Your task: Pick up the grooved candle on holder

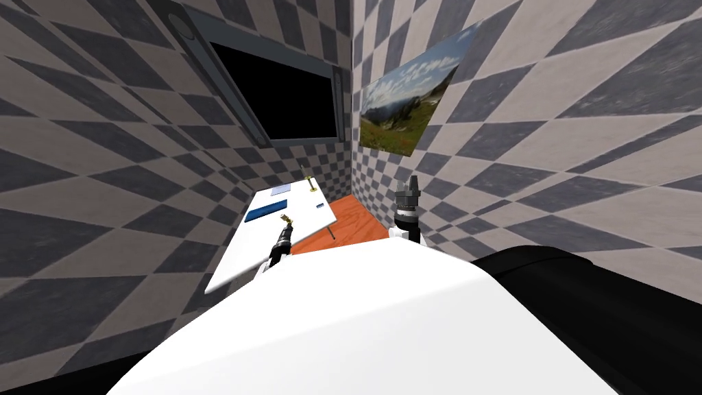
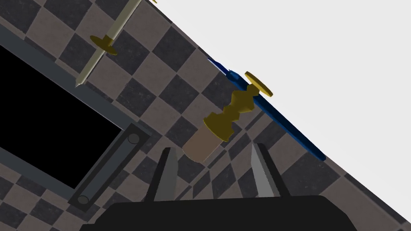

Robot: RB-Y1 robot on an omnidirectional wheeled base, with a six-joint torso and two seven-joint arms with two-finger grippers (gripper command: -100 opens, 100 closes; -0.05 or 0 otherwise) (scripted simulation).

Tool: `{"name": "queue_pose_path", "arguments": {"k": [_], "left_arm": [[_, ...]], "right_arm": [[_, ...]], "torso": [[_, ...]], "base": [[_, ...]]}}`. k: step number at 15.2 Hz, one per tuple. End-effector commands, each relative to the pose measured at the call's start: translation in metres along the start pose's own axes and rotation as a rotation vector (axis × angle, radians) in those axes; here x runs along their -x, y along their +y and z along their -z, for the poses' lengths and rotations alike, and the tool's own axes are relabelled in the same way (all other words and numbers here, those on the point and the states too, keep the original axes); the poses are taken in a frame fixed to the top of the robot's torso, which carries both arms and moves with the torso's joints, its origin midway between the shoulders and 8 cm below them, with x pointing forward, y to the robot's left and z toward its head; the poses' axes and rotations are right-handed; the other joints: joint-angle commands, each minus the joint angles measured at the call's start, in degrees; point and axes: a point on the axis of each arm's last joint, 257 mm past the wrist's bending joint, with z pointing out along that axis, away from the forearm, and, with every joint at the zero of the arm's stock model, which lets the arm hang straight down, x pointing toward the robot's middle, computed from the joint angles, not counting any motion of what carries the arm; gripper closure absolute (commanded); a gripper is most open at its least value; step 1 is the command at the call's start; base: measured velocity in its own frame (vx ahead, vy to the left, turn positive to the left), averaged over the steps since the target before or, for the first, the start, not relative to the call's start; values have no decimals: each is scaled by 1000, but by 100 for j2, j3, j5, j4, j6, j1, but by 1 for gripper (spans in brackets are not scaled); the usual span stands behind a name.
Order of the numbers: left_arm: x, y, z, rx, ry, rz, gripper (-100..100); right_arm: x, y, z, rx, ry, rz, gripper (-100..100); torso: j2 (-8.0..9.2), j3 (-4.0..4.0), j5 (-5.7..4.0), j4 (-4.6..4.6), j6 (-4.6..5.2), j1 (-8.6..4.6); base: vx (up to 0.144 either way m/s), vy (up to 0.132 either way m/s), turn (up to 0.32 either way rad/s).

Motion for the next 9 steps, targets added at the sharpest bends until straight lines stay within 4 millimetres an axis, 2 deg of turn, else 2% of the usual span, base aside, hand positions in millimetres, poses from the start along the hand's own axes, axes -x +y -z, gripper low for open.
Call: {"name": "queue_pose_path", "arguments": {"k": [1, 5, 6, 7, 9], "left_arm": [[4, -6, -6, -15, -7, -7, -100], [9, -8, -15, -14, -13, -19, -100], [5, -1, -16, 12, -10, -4, -100], [3, 9, -13, 35, -6, 1, -100], [2, 12, -12, 41, -5, 2, -100]], "right_arm": [[0, 0, 0, 0, 0, 0, 0], [0, 0, 0, 0, 0, 0, 0], [0, 0, 0, 0, 0, 0, 0], [0, 0, 0, 0, 0, 0, 0], [0, 0, 0, 0, 0, 0, 0]], "torso": [[0, 0, 0, 0, 0, 0], [21, 12, -4, 5, 0, -12], [29, 17, -3, 6, 0, -8], [27, 16, 0, 6, 0, 7], [-32, -15, 12, -4, 0, 71]], "base": [[-145, -130, -5], [-165, -125, -29], [-165, -52, -61], [-47, 62, -108], [77, 128, -75]]}}
